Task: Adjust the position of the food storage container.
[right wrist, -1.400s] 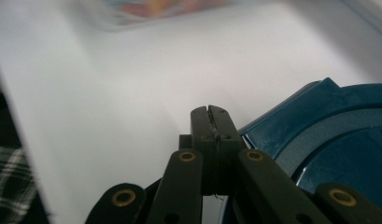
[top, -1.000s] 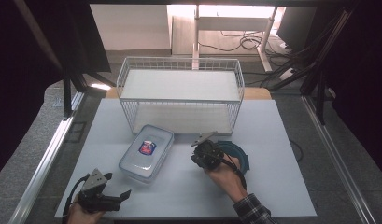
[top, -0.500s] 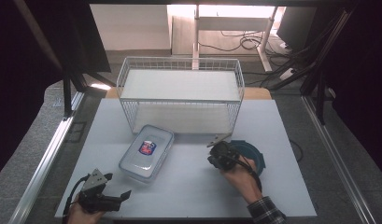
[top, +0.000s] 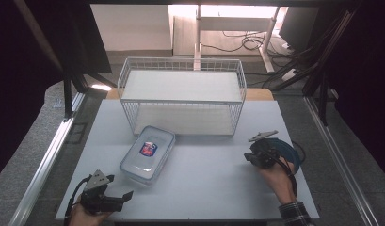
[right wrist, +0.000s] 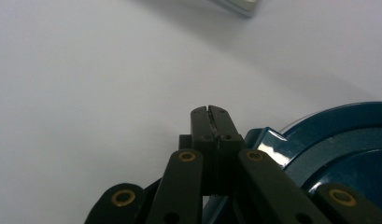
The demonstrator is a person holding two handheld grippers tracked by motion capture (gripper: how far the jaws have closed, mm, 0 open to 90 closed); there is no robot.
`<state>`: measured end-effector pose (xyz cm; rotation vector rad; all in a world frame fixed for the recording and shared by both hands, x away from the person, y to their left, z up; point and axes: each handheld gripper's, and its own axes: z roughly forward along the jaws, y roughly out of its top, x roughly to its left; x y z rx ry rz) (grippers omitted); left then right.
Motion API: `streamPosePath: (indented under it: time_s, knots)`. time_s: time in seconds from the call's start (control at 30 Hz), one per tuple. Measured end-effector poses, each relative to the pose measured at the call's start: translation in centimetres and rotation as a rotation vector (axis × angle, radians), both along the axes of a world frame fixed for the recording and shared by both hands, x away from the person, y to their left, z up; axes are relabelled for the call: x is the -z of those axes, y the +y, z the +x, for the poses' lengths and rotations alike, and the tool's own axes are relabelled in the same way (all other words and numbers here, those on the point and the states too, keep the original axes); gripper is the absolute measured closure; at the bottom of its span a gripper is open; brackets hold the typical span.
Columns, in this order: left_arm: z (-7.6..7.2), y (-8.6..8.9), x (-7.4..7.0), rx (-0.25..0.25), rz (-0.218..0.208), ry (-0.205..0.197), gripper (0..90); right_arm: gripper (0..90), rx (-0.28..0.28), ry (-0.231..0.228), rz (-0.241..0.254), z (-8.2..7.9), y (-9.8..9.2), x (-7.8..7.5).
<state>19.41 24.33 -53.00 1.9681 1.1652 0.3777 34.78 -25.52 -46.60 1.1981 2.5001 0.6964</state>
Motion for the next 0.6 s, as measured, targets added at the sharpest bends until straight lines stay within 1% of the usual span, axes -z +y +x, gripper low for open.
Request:
streamPosePath:
  time_s: [0.03,0.07,0.1,0.13,0.17,0.2,0.23,0.27,0.3,0.33,0.37,0.43,0.47,0.5,0.6]
  knots:
    - [0.0,0.0,0.0,0.0,0.0,0.0,5.6,89.6,0.01,-0.002,-0.002,0.1,-0.2,0.0]
    - [0.0,0.0,-0.1,-0.013,0.007,-0.005,5.6,89.6,0.01,-0.002,-0.002,0.1,-0.2,0.0]
    - [0.0,0.0,-0.3,-0.025,0.012,-0.012,7.1,89.5,0.022,-0.007,-0.005,0.1,-0.4,0.0]
    - [0.0,0.2,-0.6,-0.047,0.011,-0.022,13.3,89.4,0.029,-0.032,-0.013,0.0,-0.1,0.0]
    - [0.0,0.5,-0.8,-0.066,-0.003,-0.027,17.4,89.4,0.024,-0.04,-0.006,0.0,0.0,0.0]
    - [0.1,0.8,-1.0,-0.082,-0.023,-0.028,24.5,89.4,0.011,-0.05,0.029,-0.1,0.2,-0.1]
    - [0.2,1.2,-1.1,-0.099,-0.046,-0.027,31.3,89.4,0.002,-0.066,0.048,-0.2,0.5,-0.3]
    - [0.3,1.4,-1.2,-0.112,-0.062,-0.022,39.4,89.3,-0.015,-0.082,0.052,-0.3,0.9,-0.4]
    - [0.3,1.4,-1.2,-0.112,-0.062,-0.022,46.1,89.3,-0.015,-0.082,0.052,-0.3,0.9,-0.4]
    - [0.8,2.0,-1.2,-0.142,-0.079,-0.005,54.9,89.4,-0.045,-0.1,0.066,-0.3,2.0,-0.6]
    - [1.0,2.1,-1.1,-0.152,-0.081,0.005,62.0,89.3,-0.06,-0.104,0.079,-0.2,2.6,-0.7]
    - [1.3,2.1,-0.9,-0.157,-0.083,0.025,72.8,89.3,-0.084,-0.106,0.102,0.2,3.9,-0.6]
    - [1.4,2.0,-0.8,-0.16,-0.081,0.03,76.9,89.3,-0.098,-0.107,0.108,0.4,4.6,-0.6]
    - [1.5,1.9,-0.8,-0.169,-0.065,0.033,79.2,89.3,-0.111,-0.108,0.114,0.6,5.1,-0.5]
    - [2.0,1.6,-0.6,-0.18,-0.048,0.047,83.0,89.3,-0.148,-0.112,0.135,1.7,7.5,0.0]
